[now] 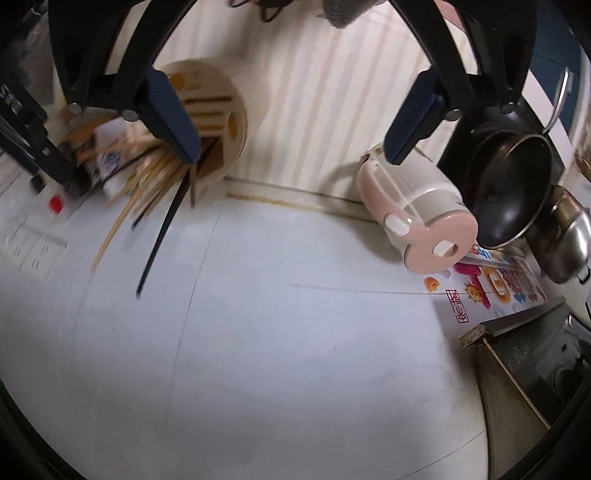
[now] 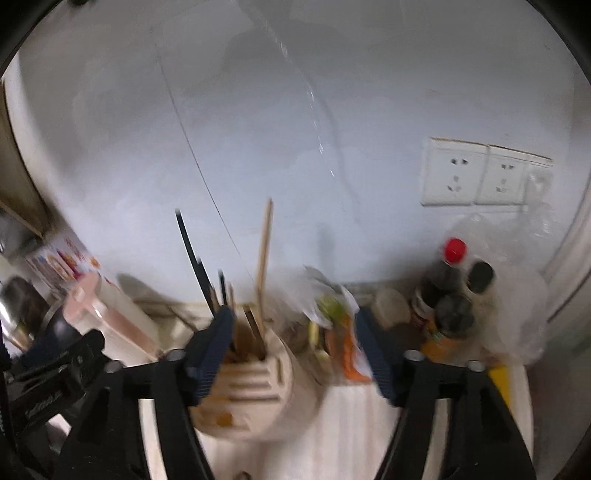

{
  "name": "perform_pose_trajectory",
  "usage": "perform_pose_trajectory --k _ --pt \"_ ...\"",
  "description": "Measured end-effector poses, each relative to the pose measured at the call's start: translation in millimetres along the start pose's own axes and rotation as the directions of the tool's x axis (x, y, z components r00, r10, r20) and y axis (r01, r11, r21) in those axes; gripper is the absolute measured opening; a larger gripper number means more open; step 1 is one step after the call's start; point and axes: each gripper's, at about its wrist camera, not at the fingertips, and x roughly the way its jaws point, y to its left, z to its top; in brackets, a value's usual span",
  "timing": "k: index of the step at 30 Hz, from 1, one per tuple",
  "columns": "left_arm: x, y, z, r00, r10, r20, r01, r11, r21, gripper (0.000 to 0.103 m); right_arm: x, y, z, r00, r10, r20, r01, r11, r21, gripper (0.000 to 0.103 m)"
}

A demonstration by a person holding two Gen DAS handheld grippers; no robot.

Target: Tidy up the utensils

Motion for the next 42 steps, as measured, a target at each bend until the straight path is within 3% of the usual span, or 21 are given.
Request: perform_pose_trajectory --k 4,12,18,31,42 --pt "1.3 -7.1 -21.0 1.000 0.020 -0.006 -0.020 1.000 0.020 0.103 -0.7 1.4 -25.2 0.998 -0.064 -0.023 0.062 0.995 -0.074 0.098" --pt "-14.6 -14.4 -47.0 0.999 0.041 0.004 -0.041 0.999 0.012 0.103 -17.5 -8.2 -42.8 0.993 -0.114 0.011 0.114 0.985 -0.126 0.101" --pt "-48.9 -11.8 -62.6 0.999 0.032 0.037 -0.032 0.999 0.003 0.103 -48.5 -12.9 -54.7 0.992 -0.118 0.043 0.122 0.984 -0.127 0.101" --pt "-170.2 31.7 -116.6 0.986 -0.063 0.153 0.056 0.997 0.051 0.103 -195.3 13.0 -117.7 0.971 -0.145 0.187 0.163 0.983 -0.082 0.103" --pt "-240.8 65.1 -159.8 0.977 -0.128 0.172 0.110 0.988 0.111 0.103 -296.3 39.3 -176.6 0.953 -0.193 0.234 0.204 0.979 -0.024 0.103"
